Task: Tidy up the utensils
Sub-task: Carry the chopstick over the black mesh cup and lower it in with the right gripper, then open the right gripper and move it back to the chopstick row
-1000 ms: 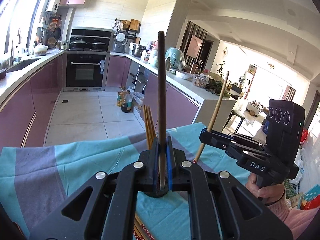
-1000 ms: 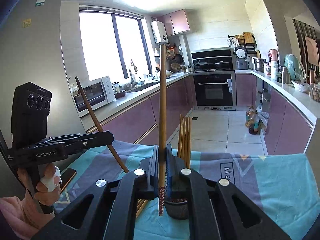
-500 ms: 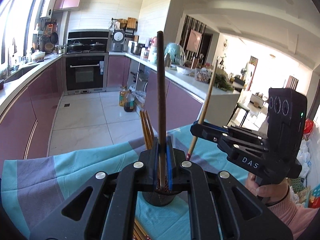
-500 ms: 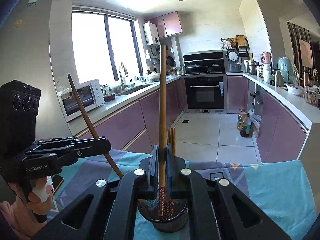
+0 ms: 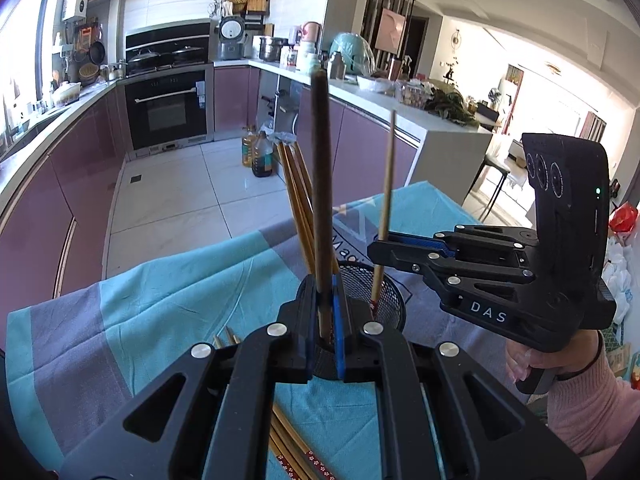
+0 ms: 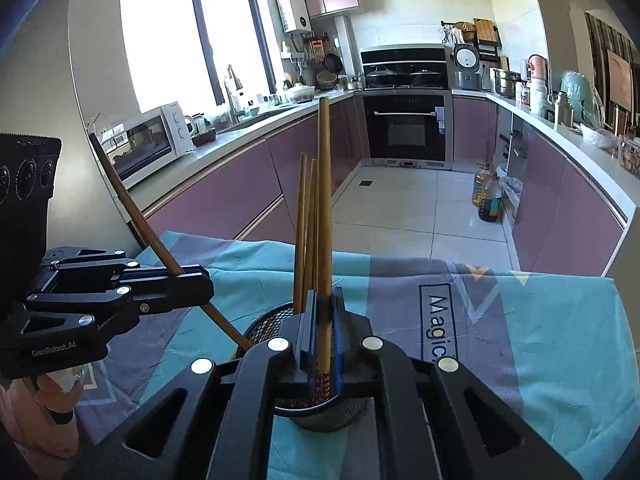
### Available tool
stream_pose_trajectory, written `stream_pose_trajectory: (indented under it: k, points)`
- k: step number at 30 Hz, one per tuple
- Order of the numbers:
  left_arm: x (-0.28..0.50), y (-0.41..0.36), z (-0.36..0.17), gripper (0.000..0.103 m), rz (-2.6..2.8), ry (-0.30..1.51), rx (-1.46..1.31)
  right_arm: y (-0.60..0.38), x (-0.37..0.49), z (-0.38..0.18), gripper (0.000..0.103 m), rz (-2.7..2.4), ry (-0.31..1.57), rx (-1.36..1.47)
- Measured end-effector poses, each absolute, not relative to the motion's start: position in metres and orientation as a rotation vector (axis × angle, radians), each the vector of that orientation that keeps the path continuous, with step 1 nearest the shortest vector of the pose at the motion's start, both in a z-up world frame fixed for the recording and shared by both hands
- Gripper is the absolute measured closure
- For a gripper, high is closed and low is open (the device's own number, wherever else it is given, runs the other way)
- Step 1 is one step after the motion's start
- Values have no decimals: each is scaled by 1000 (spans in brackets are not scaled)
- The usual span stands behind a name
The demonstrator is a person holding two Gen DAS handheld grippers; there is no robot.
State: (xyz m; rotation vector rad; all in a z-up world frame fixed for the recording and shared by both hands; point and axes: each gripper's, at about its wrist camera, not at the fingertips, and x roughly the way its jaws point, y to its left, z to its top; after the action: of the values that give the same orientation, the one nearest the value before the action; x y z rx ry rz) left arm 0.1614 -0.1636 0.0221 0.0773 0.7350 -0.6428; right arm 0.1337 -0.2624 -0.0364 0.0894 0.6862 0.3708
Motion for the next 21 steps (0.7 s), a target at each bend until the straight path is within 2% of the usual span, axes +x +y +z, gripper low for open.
stream_pose_trajectory:
  k: [8,12,16,21]
  points:
    - [197,-169,7,95,-632,810,68,-264,140,-43,95,355,702,116]
    - [206,-167,3,89,-627,819,42,-264,136,-43,95,362,691,123]
    - [207,-160,1,84,-616,807,24,-264,127,-39,89,368,667,123]
    - [204,-141,5,82,-590,774,-6,-261,115,-36,83,388,649,127]
